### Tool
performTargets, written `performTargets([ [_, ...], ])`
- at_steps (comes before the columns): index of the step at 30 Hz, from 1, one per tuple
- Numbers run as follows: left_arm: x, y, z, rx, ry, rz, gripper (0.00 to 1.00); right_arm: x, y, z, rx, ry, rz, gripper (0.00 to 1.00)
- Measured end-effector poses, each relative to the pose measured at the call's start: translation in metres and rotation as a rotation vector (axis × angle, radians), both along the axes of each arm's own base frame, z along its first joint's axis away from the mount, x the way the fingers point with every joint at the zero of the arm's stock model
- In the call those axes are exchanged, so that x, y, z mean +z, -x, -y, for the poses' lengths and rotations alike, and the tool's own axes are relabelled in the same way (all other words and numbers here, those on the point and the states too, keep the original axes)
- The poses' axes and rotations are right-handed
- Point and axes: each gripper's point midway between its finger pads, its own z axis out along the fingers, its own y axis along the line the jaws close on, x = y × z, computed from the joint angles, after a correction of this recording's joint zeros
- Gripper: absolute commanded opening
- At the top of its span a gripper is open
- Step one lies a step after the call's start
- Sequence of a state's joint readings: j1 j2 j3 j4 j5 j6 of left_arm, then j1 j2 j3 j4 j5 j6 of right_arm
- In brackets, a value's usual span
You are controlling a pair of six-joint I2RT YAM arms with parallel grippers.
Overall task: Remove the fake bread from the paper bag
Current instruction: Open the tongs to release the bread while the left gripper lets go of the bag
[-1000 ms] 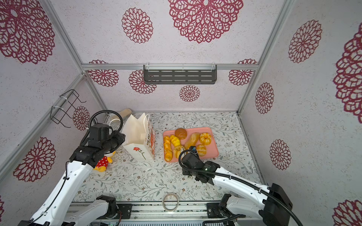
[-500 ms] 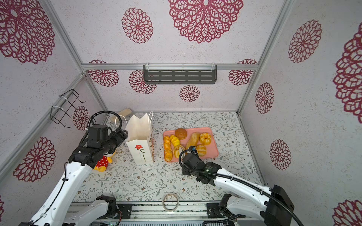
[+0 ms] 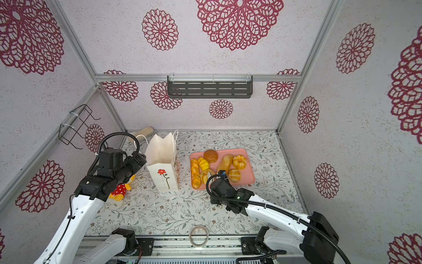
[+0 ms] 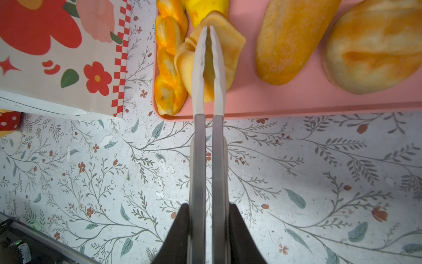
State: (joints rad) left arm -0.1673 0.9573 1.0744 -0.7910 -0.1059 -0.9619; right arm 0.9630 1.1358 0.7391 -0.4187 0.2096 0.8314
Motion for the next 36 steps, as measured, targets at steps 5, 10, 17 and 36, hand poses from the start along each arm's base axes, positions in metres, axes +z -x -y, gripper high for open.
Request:
performTargets([
  [5, -0.006, 0.006, -0.003, 0.008, -0.008, -0.012, 0.98, -0.002, 0.003, 0.003, 0.002, 0.018, -0.018, 0.32],
  [10, -0.011, 0.01, -0.004, 0.016, -0.009, -0.019, 0.98, -0.006, 0.008, 0.006, 0.004, 0.032, -0.048, 0.34],
  [17, -0.014, 0.018, -0.006, 0.022, -0.001, -0.012, 0.98, -0.005, 0.012, 0.008, 0.009, 0.042, -0.067, 0.35],
  [36, -0.017, 0.024, -0.007, 0.026, 0.002, -0.005, 0.98, 0.003, 0.018, 0.017, -0.006, 0.033, -0.072, 0.45],
])
